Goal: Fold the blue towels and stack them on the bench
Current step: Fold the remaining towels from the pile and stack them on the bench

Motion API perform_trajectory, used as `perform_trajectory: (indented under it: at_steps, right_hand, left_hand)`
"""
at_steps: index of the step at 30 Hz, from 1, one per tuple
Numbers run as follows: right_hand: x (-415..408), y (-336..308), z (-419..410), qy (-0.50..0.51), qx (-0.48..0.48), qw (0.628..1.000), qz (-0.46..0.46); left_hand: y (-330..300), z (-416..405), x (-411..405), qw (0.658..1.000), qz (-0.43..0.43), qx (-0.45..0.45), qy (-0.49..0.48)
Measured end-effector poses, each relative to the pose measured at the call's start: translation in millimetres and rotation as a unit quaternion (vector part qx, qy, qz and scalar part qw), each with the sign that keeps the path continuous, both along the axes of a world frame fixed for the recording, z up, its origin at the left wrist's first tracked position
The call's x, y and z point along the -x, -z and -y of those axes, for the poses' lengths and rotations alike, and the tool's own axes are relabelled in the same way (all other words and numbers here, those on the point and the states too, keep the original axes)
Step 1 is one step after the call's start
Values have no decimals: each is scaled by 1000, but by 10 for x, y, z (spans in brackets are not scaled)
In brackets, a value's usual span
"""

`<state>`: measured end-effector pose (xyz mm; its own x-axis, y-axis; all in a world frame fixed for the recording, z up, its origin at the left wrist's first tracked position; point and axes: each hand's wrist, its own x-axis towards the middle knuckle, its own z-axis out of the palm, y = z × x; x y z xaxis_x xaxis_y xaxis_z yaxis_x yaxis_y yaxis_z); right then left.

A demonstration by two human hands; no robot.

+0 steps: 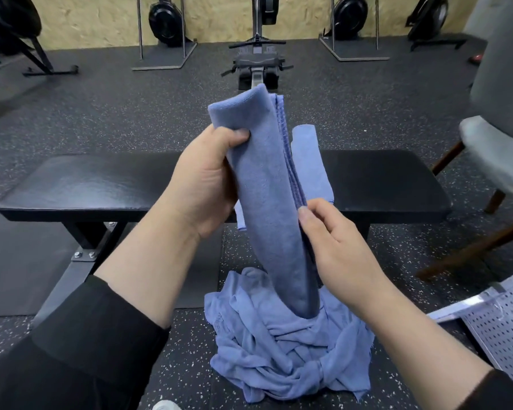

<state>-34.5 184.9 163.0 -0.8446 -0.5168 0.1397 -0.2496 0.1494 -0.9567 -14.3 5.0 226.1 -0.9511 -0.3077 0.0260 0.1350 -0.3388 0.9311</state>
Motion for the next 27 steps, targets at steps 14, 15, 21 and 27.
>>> perform_trajectory:
  at_steps: [14, 15, 21, 27]
  right_hand:
    - [-84, 140, 47, -45, -38, 994, 86]
    - [-78, 133, 44, -37, -39, 995, 85]
    - [-55, 151, 24, 3, -44, 996, 82]
    - [22, 126, -9, 69, -20, 993, 89]
  left_hand:
    - [-123, 169, 117, 996, -41, 11, -84]
    - [-124, 216, 136, 995, -39, 3, -87]
    - [-52, 353, 292, 996, 10, -33, -88]
    - [-93, 361, 758, 991, 89, -20, -97]
